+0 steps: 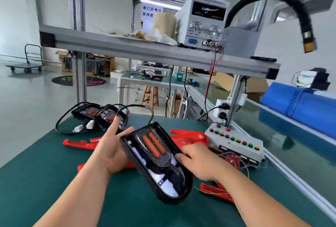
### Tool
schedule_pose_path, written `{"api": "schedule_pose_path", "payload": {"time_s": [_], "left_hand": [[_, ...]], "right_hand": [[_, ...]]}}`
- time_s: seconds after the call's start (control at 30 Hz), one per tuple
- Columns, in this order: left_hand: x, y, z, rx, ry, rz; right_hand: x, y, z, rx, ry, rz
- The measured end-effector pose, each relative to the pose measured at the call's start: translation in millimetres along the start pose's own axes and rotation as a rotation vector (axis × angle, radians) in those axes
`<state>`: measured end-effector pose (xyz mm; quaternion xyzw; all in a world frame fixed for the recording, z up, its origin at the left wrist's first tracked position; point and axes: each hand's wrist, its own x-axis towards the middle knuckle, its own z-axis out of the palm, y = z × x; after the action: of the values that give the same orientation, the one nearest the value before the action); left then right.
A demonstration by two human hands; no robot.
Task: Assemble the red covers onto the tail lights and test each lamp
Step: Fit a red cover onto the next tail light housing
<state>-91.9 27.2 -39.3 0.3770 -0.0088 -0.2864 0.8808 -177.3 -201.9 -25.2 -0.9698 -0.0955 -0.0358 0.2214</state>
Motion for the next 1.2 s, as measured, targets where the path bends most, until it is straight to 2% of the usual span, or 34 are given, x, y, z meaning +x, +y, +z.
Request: {"api": "schedule_pose_path", "payload": {"time_s": [0.07, 0.23, 0.37, 0.47, 0.57, 0.67, 0.73, 0.83, 0.87, 0.93, 1.0, 1.1, 1.2], "left_hand": [[-3.2, -0.6, 2.1, 0.085, 0.010, -0.014], [-8.0, -1.4, -2.8, 0.146, -0.040, 0.025], [-4.6, -10.3, -6.1, 0.435, 0.101, 0.079], [6.3, -14.1, -9.2, 0.528, 0.328, 0.218], [11.8, -5.5, -16.7, 0.613, 0.652, 0.501], [4.2, 13.6, -31.5, 0.540, 0.935, 0.733], [-0.7, 24.2, -41.7, 0.518, 1.036, 0.756], [0.0, 26.1, -44.0, 0.682, 1.144, 0.606], [-1.1, 23.6, -39.7, 0.774, 1.169, 0.540], [-6.6, 18.5, -29.5, 0.963, 1.174, 0.487], [-12.5, 14.8, -21.5, 1.149, 1.116, 0.519], [-19.9, 10.3, -5.5, 1.350, 1.049, 0.630], [-23.5, -2.3, 13.1, 1.506, 0.915, 0.874]], "right_hand": [[-10.0, 0.2, 2.4, -0.029, -0.002, -0.032], [-23.7, 5.7, 12.1, 0.112, 0.031, -0.026], [-19.3, 10.2, 17.7, 0.154, -0.008, 0.025], [-10.9, 12.2, 19.9, 0.185, -0.038, 0.040], [-2.5, 14.8, 21.4, 0.201, -0.067, 0.068], [4.5, 19.9, 22.1, 0.171, -0.100, 0.065], [8.1, 24.0, 22.6, 0.153, -0.112, 0.096], [13.4, 31.4, 14.3, 0.168, -0.023, 0.169], [18.0, 37.2, 9.9, 0.155, 0.055, 0.200], [31.5, 52.5, 1.5, -0.030, 0.191, 0.243], [45.8, 63.9, -0.3, -0.268, 0.163, 0.292], [61.5, 74.4, 7.7, -0.438, 0.005, 0.345], [68.0, 78.3, 7.3, -0.506, 0.048, 0.286]]}}
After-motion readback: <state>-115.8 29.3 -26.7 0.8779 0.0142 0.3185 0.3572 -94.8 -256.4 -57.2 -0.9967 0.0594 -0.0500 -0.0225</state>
